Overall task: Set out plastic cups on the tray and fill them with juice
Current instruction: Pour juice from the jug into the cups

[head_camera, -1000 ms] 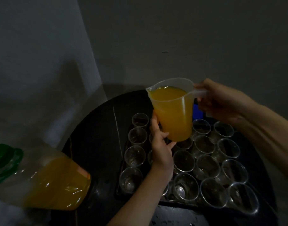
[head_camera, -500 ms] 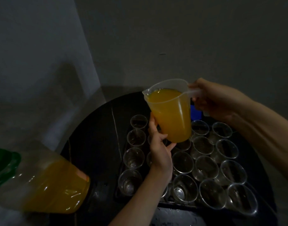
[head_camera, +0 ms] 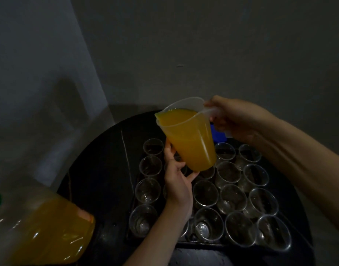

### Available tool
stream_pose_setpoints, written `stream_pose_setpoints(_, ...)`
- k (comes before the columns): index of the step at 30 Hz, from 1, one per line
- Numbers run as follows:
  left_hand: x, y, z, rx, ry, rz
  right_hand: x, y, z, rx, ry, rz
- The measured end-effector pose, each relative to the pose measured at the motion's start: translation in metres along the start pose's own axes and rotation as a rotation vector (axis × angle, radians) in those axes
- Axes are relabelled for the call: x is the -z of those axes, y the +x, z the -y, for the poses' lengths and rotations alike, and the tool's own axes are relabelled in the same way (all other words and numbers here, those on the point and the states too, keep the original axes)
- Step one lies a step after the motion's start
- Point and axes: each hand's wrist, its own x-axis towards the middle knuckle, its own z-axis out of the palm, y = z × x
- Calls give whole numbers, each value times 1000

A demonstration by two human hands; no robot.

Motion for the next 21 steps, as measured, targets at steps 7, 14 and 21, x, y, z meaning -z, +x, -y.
stream_pose_setpoints(7,0,1,2,17,0,-4,1,0,5,-40,-36,52)
stream_pose_setpoints(14,0,2,5,30,-15,-23,2,5,5,-54,-56,64)
stream_pose_setpoints(21,-1,3,6,36,-24,-35,2,7,8,-65,-89,73)
